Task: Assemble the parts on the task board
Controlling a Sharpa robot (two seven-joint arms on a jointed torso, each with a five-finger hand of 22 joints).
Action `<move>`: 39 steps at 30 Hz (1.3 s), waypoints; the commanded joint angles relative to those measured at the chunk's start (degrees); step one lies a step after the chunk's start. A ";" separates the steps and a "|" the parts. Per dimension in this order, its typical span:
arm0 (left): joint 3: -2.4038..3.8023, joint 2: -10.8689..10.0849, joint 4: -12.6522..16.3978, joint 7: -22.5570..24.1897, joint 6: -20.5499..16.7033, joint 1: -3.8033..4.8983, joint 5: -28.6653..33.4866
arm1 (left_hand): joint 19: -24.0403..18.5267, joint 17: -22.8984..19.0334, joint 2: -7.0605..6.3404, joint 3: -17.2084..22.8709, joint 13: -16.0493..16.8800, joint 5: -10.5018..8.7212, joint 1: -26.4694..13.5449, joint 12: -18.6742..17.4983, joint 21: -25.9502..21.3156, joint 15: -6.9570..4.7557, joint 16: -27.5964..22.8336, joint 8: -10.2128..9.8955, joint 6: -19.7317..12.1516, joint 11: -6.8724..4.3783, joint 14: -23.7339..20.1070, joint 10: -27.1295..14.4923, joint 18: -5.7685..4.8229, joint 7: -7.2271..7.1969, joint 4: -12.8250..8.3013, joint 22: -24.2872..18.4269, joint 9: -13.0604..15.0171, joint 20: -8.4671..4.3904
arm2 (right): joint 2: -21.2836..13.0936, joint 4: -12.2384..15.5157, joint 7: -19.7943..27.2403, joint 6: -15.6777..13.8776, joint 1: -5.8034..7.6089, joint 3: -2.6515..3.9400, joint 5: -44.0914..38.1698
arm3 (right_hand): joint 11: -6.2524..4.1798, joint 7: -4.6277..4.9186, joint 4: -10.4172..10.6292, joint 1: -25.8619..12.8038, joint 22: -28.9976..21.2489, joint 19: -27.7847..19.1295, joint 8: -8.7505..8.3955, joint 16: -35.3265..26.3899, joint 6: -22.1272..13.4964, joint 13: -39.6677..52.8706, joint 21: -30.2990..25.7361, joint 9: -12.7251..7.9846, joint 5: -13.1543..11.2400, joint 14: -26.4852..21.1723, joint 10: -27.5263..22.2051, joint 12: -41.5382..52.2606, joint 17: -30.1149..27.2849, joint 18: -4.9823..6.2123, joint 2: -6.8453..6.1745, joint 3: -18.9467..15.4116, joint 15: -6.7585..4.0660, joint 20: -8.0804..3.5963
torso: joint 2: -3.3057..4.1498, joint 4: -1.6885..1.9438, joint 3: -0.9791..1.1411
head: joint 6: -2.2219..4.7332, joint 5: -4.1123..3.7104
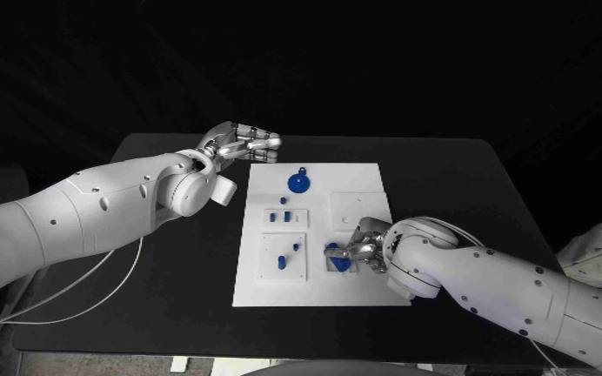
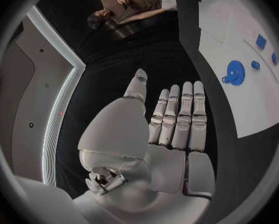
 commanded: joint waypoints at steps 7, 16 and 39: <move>0.03 -0.07 0.07 0.12 0.69 0.04 -0.05 | -0.01 0.02 -0.07 -0.05 0.03 -0.15 -0.66 -0.01 0.27 -0.04 -0.17 -0.05 -0.19 -0.16 -0.29 -0.36 0.20 0.22 0.46 -0.08 0.04 0.50 | -1.02 1.75 0.81 1.22 -0.22 -0.14 -0.57 | -0.15 -0.03 0.19 0.30 5.64 1.67 -0.13 -0.37 -0.51 0.17 -0.28 0.06 -0.08 0.32 -0.12 -0.31 0.13 -1.11 0.07 -1.05 -0.26 -0.40 | 0.00 -0.03 0.08 | 0.03 -0.07; 0.02 -0.12 -0.04 0.04 0.61 0.04 -0.10 | 0.00 0.02 -0.06 -0.05 0.03 -0.16 -0.68 -0.01 0.28 -0.04 -0.17 -0.05 -0.19 -0.16 -0.29 -0.36 0.21 0.23 0.48 -0.08 0.04 0.50 | -3.44 4.63 0.63 1.36 -0.22 -0.10 -0.89 | -0.19 -0.07 0.22 0.14 5.65 1.71 -0.12 -0.43 -0.40 0.21 -0.27 0.10 -0.08 0.37 -0.03 -0.33 0.20 -1.11 0.29 -1.26 -0.26 -0.40 | -0.04 -0.07 0.03 | 0.00 -0.05; -0.01 -0.23 -0.11 -0.33 0.44 0.04 -0.20 | -0.07 0.02 -0.14 0.03 0.03 -0.12 -0.62 -0.02 0.28 -0.02 -0.18 -0.04 -0.15 -0.15 -0.36 -0.38 0.21 0.25 0.66 -0.14 0.04 0.52 | -5.26 6.84 2.14 3.86 -0.23 0.03 -1.87 | -0.21 -0.09 -6.19 4.18 5.68 1.69 -0.15 -0.56 0.37 0.55 -0.16 -0.01 -0.10 0.48 0.28 -0.10 0.42 -1.07 1.06 1.09 -0.16 -0.29 | -0.01 0.04 0.01 | -0.10 0.00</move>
